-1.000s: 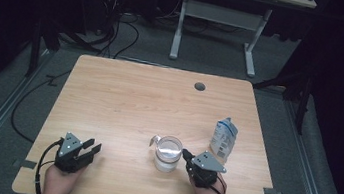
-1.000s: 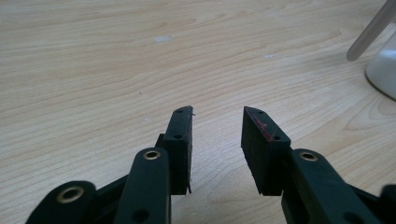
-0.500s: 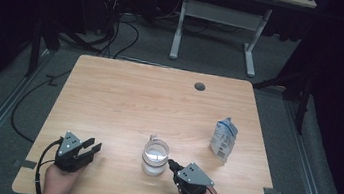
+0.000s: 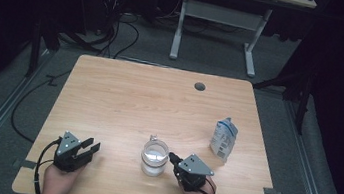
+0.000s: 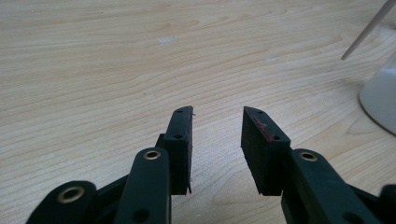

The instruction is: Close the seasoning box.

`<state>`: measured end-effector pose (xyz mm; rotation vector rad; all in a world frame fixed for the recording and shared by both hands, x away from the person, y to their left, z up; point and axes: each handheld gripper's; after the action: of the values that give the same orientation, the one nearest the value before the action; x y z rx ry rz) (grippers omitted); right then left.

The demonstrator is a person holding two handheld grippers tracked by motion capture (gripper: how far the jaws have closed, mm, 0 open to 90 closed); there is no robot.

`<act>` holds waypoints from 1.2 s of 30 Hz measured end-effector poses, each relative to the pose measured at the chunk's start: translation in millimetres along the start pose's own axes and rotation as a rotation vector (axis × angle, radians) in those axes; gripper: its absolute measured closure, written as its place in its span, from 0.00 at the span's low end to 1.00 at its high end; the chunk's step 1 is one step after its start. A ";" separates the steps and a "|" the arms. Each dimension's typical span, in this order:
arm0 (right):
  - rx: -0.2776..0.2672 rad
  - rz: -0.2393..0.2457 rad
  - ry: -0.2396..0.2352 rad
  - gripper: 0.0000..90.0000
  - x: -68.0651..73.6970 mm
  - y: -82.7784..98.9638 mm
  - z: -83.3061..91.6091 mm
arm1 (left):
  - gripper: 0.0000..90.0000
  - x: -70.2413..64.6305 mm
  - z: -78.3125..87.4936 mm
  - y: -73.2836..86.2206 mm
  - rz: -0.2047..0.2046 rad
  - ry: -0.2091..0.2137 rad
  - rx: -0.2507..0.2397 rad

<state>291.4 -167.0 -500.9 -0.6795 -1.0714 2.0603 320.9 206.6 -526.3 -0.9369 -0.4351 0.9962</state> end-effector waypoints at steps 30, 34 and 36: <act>0.015 -0.060 0.046 0.86 -20.0 14.4 5.1 | 0.71 0.2 0.8 -0.1 0.000 0.005 -0.002; 0.019 -0.098 0.096 0.83 -37.4 22.0 11.7 | 0.71 0.5 0.5 -0.7 0.000 0.006 -0.002; 0.018 -0.115 0.114 0.81 -44.4 25.4 16.0 | 0.71 0.6 0.2 -1.0 0.002 0.006 -0.005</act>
<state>298.4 -219.6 -508.4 -0.7013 -1.0021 1.9078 321.5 207.0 -525.5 -0.9442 -0.4321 0.9942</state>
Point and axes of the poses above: each handheld gripper's, and its own axes: z roughly backward along the jaws, y roughly out of its underside, x roughly to its left, and after that the axes turned 4 degrees about x, right-handed
